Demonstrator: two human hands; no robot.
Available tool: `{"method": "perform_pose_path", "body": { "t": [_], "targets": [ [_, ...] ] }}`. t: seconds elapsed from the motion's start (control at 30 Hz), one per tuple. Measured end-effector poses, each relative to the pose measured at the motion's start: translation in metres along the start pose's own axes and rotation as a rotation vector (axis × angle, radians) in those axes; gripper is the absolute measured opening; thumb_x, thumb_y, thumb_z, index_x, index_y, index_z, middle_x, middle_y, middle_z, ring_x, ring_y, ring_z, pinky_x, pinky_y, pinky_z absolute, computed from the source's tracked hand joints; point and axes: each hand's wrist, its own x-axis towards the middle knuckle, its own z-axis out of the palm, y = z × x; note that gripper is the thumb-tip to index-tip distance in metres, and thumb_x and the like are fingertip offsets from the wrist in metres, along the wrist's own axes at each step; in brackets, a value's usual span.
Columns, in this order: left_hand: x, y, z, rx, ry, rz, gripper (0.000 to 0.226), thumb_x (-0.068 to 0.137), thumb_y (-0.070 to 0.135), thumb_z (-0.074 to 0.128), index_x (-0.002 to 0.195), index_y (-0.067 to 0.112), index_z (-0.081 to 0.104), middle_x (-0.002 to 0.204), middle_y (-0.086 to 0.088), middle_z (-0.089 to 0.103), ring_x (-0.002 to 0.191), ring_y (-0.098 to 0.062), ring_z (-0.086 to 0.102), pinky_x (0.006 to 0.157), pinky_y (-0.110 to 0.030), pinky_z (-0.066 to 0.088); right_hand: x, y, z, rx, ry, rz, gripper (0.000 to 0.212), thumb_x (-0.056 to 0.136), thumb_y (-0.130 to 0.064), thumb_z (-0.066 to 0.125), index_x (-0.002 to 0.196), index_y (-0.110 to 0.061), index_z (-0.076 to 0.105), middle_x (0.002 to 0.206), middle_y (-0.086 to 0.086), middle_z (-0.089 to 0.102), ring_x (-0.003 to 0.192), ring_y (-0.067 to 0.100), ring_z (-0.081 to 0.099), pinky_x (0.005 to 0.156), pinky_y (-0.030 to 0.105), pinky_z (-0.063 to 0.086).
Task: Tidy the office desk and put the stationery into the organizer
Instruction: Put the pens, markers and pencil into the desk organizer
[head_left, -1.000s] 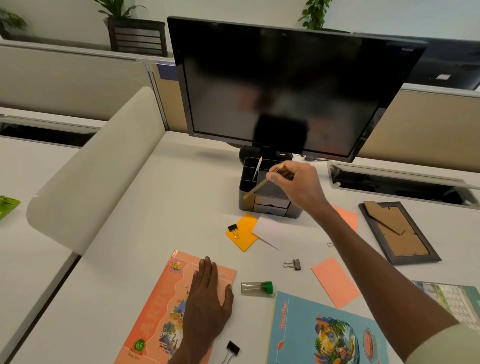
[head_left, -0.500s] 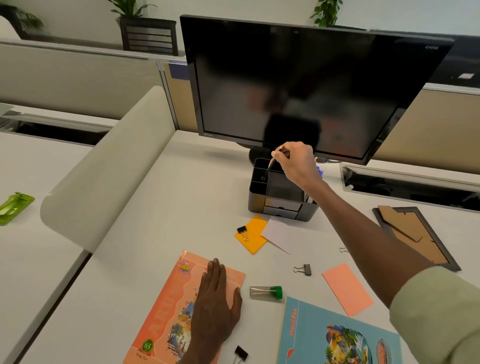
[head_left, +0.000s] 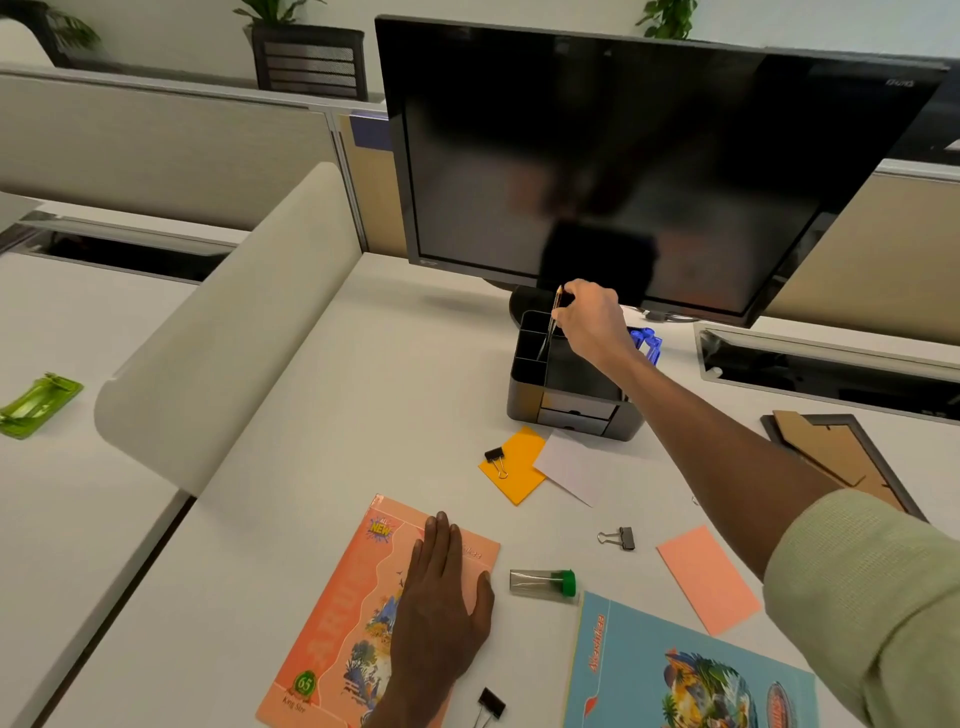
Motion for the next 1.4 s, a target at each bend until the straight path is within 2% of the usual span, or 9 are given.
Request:
{"method": "perform_pose_path", "body": {
  "t": [0.13,0.37,0.53,0.77,0.93,1.07,1.2,1.3,1.4],
  "targets": [
    [0.000,0.000,0.000,0.004,-0.003,0.001,0.073,0.090,0.042,0.050,0.149,0.005,0.028,0.159,-0.006,0.020,0.149,-0.020,0.016,0.119,-0.038,0.022,-0.004,0.000,0.001,0.000,0.005,0.022,0.044,0.093,-0.008,0.058,0.135,-0.005,0.045,0.115,0.014,0.061,0.098,0.024,0.064,0.084,0.038,0.057],
    [-0.001,0.000,0.000,0.009,0.002,0.002,0.072,0.090,0.041,0.050,0.149,0.005,0.029,0.159,-0.006,0.020,0.148,-0.020,0.016,0.119,-0.037,0.019,-0.019,0.009,0.003,0.012,0.021,-0.009,0.045,0.094,-0.008,0.055,0.138,-0.009,0.045,0.116,0.012,0.064,0.101,0.021,0.063,0.079,0.029,0.054],
    [-0.001,0.000,0.000,0.016,0.001,0.013,0.072,0.091,0.039,0.052,0.149,0.003,0.029,0.159,-0.007,0.019,0.149,-0.019,0.015,0.120,-0.035,0.016,-0.034,0.015,0.004,0.034,0.050,-0.039,0.042,0.095,-0.009,0.053,0.137,-0.010,0.047,0.104,0.011,0.067,0.086,0.016,0.064,0.068,0.025,0.054],
    [-0.001,-0.001,0.001,0.010,0.017,0.022,0.070,0.091,0.039,0.050,0.148,0.002,0.031,0.159,-0.009,0.021,0.149,-0.019,0.017,0.120,-0.035,0.018,-0.065,0.032,0.007,0.056,0.038,-0.060,0.031,0.097,-0.013,0.050,0.128,-0.012,0.055,0.096,0.007,0.069,0.082,0.012,0.063,0.069,0.024,0.053],
    [-0.001,-0.001,0.001,0.010,0.016,0.028,0.070,0.092,0.040,0.049,0.148,0.003,0.031,0.159,-0.009,0.021,0.149,-0.018,0.016,0.120,-0.034,0.017,-0.099,0.046,0.012,0.059,0.007,-0.079,0.022,0.096,-0.009,0.048,0.113,-0.008,0.063,0.097,0.007,0.068,0.077,0.006,0.059,0.061,0.013,0.045],
    [-0.001,-0.001,0.001,0.014,0.020,0.019,0.070,0.091,0.041,0.047,0.148,0.003,0.031,0.158,-0.009,0.022,0.148,-0.019,0.017,0.120,-0.033,0.016,-0.126,0.056,0.014,0.040,-0.054,-0.066,0.017,0.096,-0.009,0.050,0.092,-0.005,0.066,0.083,0.010,0.067,0.075,0.019,0.061,0.068,0.035,0.053],
    [-0.001,-0.001,0.001,0.016,0.018,0.016,0.071,0.091,0.042,0.046,0.148,0.003,0.031,0.158,-0.009,0.022,0.148,-0.019,0.018,0.120,-0.033,0.017,-0.151,0.066,0.020,0.063,-0.112,-0.055,0.016,0.094,-0.011,0.056,0.099,-0.004,0.070,0.091,0.008,0.071,0.075,0.011,0.058,0.070,0.024,0.049],
    [-0.001,0.000,0.000,0.017,0.013,0.008,0.071,0.091,0.044,0.045,0.149,0.004,0.031,0.158,-0.008,0.022,0.148,-0.018,0.018,0.120,-0.033,0.017,-0.168,0.074,0.025,0.074,-0.189,-0.029,0.017,0.092,-0.015,0.059,0.099,-0.005,0.071,0.095,0.007,0.072,0.080,0.011,0.060,0.076,0.026,0.050],
    [-0.001,-0.001,0.001,0.021,0.010,0.007,0.072,0.091,0.045,0.045,0.149,0.005,0.031,0.158,-0.008,0.022,0.148,-0.019,0.017,0.119,-0.033,0.017,-0.183,0.080,0.033,0.042,-0.293,-0.033,0.018,0.091,-0.023,0.061,0.096,-0.010,0.072,0.094,0.004,0.072,0.079,0.009,0.058,0.071,0.025,0.048]
  ]
}}
